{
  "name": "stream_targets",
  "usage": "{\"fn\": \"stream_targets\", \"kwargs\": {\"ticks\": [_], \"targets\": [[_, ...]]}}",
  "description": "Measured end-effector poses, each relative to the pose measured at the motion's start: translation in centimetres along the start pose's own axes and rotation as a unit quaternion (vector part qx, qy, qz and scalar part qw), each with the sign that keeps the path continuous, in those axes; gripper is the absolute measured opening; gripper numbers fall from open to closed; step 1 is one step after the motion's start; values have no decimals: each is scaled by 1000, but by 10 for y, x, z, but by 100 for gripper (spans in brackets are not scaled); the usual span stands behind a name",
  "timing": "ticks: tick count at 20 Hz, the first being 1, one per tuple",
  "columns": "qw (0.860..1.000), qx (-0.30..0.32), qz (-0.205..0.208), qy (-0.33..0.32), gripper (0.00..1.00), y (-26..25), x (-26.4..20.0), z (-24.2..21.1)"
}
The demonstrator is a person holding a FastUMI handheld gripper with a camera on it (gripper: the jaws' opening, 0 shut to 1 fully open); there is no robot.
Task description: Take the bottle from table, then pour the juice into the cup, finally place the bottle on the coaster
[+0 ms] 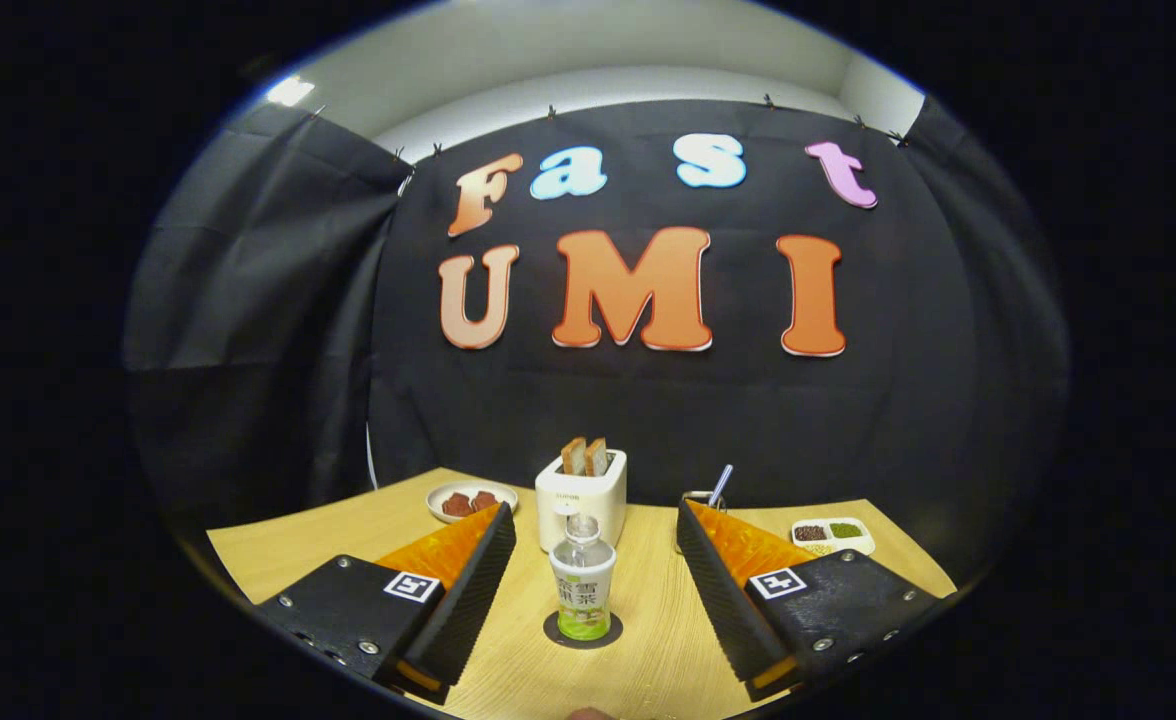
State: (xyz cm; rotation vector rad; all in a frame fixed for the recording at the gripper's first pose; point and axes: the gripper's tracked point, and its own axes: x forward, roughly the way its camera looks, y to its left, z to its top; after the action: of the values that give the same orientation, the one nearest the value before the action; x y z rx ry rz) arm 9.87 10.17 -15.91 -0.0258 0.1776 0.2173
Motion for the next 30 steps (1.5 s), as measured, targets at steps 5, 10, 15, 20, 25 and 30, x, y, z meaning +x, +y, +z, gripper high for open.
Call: {"fn": "stream_targets", "kwargs": {"ticks": [5,10,15,20,25,30], "targets": [[996,-26,-25,-78,97,-17,-67,72],[993,-24,-75,-85,96,-48,-121,95],[993,-1,-80,-82,96,-67,-149,105],[993,5,-85,-79,97,-67,-162,105],[992,3,-91,-83,97,-74,-169,111],[991,0,-104,-88,97,-76,-172,112]]}}
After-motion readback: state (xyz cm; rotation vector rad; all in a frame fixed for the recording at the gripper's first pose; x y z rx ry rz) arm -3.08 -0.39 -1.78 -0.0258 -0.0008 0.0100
